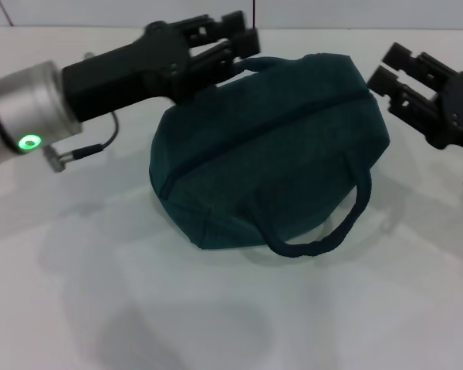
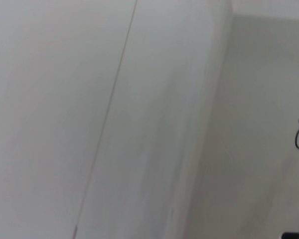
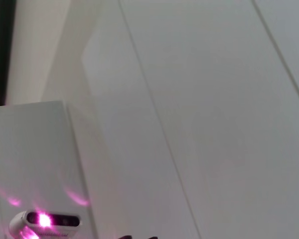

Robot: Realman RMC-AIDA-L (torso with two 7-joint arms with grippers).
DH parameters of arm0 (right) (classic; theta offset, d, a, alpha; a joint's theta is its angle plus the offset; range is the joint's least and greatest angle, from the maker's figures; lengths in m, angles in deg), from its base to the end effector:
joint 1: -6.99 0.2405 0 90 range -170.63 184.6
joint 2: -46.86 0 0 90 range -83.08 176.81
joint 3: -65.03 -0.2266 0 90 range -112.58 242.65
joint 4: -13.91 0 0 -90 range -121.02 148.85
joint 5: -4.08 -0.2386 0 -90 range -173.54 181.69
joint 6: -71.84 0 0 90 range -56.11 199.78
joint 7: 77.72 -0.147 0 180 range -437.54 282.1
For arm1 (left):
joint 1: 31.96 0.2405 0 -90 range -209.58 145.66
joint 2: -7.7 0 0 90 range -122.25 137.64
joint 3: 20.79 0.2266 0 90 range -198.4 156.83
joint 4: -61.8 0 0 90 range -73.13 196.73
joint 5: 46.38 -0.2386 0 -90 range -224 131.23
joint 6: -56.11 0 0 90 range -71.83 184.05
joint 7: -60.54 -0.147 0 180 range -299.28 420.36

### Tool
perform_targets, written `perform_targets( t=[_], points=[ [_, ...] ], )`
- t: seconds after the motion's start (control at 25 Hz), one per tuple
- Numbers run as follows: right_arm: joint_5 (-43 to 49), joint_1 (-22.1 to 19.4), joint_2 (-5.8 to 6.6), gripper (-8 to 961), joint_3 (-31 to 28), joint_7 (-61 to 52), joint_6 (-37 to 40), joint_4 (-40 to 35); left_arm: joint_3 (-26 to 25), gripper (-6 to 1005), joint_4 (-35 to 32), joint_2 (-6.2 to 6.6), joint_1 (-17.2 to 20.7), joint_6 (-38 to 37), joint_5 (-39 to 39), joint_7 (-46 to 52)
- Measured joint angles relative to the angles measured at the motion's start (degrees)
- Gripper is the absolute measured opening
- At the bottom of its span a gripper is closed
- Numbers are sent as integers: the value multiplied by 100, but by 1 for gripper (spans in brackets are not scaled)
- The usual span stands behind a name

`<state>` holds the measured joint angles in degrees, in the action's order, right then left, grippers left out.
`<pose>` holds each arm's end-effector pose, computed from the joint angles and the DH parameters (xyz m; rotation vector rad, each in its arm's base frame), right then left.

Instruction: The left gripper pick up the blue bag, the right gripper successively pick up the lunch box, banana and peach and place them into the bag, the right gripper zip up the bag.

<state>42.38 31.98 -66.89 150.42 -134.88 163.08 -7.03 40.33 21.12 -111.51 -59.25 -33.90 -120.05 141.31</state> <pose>0.2248 0.3238 0.0083 -2.2905 0.4483 1.4419 -0.1745 0.3508 0.0257 -2.5470 -0.4815 -1.3509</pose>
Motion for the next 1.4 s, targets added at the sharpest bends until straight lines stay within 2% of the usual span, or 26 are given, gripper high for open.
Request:
perform_targets(
  t=[0.08,0.16,0.24,0.48,0.6,0.76,0.84,1.08,1.4],
  points=[
    [105,93,-17,467,1,-11,-1,-34,-24,290,6,-5,156,-108,70,-160],
    [213,169,-25,554,1,-12,23,-48,-71,347,16,-8,334,-241,152,-331],
    [291,242,-35,553,1,-13,22,-66,-99,403,26,-12,530,-519,306,-520],
    [663,303,-50,550,4,-14,72,-207,-100,610,262,35,751,-987,367,-984],
    [1171,263,36,548,-14,-76,182,-543,-100,732,698,65,835,-1256,340,-1663],
    [1658,285,169,546,-23,-223,235,-729,-63,777,1016,39,1006,-1501,286,-2401],
    [1836,314,180,545,-27,-224,186,-722,-59,787,1152,-4,1118,-1526,214,-2747],
    [2224,301,139,551,-34,-198,141,-827,-41,780,1611,-24,1230,-1554,114,-3415],
    [2345,223,115,559,-146,-145,181,-937,-38,776,1657,-30,1274,-1580,30,-3564]
  ],
)
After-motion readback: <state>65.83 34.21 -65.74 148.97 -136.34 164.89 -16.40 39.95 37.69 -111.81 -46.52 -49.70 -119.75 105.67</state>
